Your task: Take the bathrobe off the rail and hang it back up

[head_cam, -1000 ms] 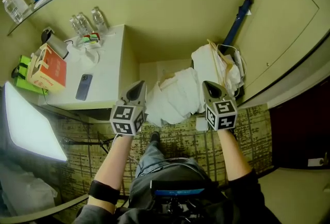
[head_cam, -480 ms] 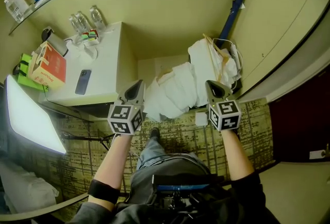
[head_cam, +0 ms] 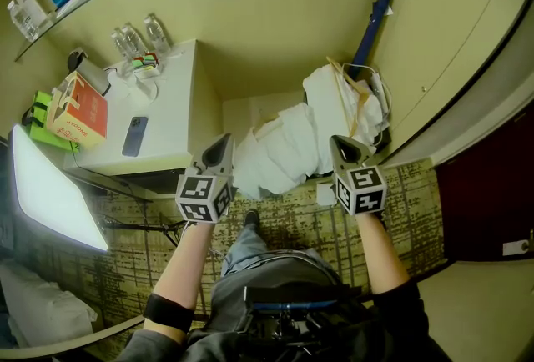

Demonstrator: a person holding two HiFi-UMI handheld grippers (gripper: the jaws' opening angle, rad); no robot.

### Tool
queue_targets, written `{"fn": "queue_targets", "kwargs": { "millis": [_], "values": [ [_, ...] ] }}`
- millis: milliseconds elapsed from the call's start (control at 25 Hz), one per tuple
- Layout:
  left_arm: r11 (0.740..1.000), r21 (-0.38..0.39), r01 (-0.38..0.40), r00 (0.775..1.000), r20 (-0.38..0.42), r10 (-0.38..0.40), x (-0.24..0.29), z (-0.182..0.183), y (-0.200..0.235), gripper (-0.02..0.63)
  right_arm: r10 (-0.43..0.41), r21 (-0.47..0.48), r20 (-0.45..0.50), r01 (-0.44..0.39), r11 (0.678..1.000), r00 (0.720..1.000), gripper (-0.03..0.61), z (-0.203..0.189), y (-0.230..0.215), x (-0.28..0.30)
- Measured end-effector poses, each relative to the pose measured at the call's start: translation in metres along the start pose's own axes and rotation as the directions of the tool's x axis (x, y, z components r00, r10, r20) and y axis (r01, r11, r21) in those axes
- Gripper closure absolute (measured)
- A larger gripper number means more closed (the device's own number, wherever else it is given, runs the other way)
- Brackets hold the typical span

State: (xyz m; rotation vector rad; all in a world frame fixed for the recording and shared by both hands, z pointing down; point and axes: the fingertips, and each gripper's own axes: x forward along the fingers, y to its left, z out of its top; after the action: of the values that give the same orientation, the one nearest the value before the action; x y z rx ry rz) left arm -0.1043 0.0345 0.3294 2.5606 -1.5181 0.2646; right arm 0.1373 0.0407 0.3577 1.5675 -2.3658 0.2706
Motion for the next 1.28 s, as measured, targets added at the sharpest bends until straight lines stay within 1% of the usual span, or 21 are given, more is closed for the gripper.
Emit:
{"fn": "queue_targets", "kwargs": {
  "millis": [200,400,600,800,880,1000,1160,1280],
  "values": [
    [1.0,-0.001,0.0,1.0,0.003,0.0,0.007,-0.002,0.003,0.612,-0.005,0.008,-0.012,0.005,1.0,1.0,0.558,-0.004,-0.001,0.004],
    [1.0,-0.004,0.003,1.0,-0.019,-0.003,0.013,-0.01,0.006,0.612,-0.012,0.02,-0.026,0.013,1.0,1.0,0.558,-0.014,-0.006,0.009],
    [1.0,-0.006,-0.011,0.999,-0.038,0.011,0.013,-0.011,0.007,0.612,-0.005,0.031,-0.029,0.006,1.0,1.0,0.557,-0.019,-0.012,0.012],
    [1.0,0.016,-0.02,0.996,-0.082,0.022,0.015,-0.019,0.011,0.612,0.023,0.055,-0.033,-0.021,0.998,0.999,0.557,-0.02,-0.008,0.022],
    [0.999,0.028,-0.019,0.996,-0.083,0.022,0.018,-0.019,0.016,0.612,0.022,0.059,-0.04,-0.02,0.998,0.999,0.557,-0.024,-0.005,0.03],
    [0.999,0.038,0.008,0.996,-0.086,-0.005,0.023,-0.02,0.021,0.612,0.007,0.057,-0.049,-0.004,0.998,0.999,0.558,-0.028,-0.002,0.042],
    [0.999,0.028,0.034,0.995,-0.094,-0.032,0.037,-0.024,0.04,0.612,-0.001,0.065,-0.053,0.005,0.998,0.999,0.558,-0.014,0.01,0.06],
    [0.998,0.018,0.066,0.993,-0.102,-0.064,0.052,-0.03,0.049,0.612,-0.024,0.056,-0.059,0.027,0.998,0.998,0.558,-0.011,0.01,0.073]
  ]
}}
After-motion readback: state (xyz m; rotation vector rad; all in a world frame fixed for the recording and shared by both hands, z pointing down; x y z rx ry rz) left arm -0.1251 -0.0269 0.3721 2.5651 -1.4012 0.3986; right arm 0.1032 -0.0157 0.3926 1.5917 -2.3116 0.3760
